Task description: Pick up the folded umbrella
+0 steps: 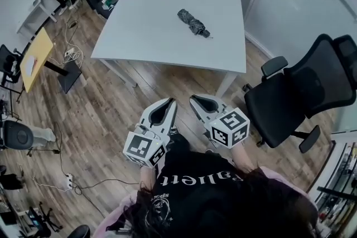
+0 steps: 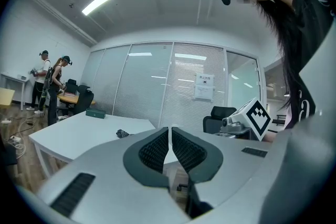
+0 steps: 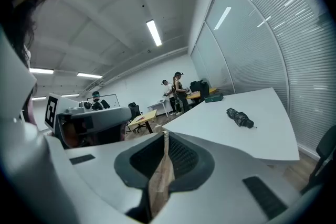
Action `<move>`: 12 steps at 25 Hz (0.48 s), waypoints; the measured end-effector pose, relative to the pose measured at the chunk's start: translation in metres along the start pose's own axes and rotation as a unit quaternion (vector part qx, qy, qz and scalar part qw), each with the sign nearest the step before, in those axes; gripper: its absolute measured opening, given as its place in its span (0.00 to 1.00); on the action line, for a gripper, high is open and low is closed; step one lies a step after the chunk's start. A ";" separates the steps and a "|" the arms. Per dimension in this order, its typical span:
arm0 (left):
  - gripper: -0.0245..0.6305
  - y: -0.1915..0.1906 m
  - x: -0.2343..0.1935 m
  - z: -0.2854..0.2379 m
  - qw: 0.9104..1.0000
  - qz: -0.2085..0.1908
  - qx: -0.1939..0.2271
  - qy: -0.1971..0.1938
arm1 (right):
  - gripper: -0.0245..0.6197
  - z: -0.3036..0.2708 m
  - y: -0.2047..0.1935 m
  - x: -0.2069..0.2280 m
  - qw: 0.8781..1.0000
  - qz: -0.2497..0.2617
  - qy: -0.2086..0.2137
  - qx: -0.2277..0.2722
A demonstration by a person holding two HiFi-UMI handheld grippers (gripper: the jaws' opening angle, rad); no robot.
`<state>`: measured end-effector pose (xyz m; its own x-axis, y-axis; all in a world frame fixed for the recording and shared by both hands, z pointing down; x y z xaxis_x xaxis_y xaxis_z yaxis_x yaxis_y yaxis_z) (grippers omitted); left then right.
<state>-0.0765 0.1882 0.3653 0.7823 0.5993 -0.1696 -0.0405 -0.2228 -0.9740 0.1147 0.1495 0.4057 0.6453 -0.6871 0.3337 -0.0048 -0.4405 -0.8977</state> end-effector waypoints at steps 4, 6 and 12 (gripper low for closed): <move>0.09 0.010 -0.039 -0.013 1.000 -0.004 -0.007 -0.011 | 0.09 -0.037 0.014 0.007 1.000 -0.008 -0.008 -0.004; 0.09 0.014 -0.057 -0.018 1.000 -0.005 -0.009 -0.018 | 0.09 -0.054 0.019 0.009 1.000 -0.013 -0.012 -0.005; 0.09 0.028 -0.115 -0.022 0.999 -0.010 -0.005 -0.030 | 0.09 -0.108 0.037 0.007 1.000 -0.017 -0.021 -0.002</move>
<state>-0.1541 0.0965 0.3609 0.7445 0.6486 -0.1585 -0.0181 -0.2178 -0.9758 0.0365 0.0657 0.4057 0.6760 -0.6476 0.3517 0.0148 -0.4652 -0.8851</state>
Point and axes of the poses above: the fingertips, and each gripper's own axes: z backward along the fingers, x to its right, y out of its top, the point moved 10 cm from there along z, backward along the fingers, and after that the axes turned 1 degree about -x, right-handed, at the moved point
